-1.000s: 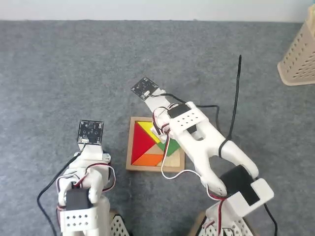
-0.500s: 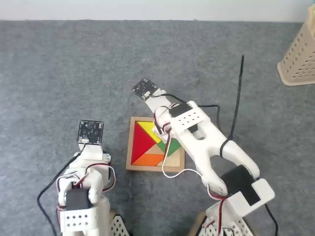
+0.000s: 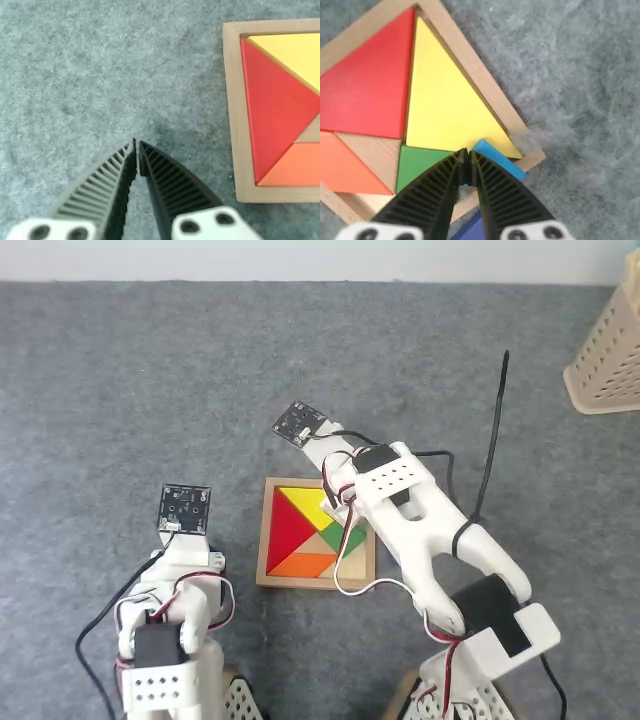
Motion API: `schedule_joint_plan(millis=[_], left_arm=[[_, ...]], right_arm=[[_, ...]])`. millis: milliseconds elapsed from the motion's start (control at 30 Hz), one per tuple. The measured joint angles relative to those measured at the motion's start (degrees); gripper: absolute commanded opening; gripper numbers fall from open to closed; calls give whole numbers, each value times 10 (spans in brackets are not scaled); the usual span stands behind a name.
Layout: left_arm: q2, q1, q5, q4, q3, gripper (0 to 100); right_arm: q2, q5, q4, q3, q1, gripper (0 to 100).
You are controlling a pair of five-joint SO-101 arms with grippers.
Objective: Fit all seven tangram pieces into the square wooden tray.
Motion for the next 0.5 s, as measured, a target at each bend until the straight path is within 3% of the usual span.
schedule_joint_plan(millis=[500], left_arm=[[0,0,0,0,0,12]], right_arm=[[0,93,14,-3,0,6]])
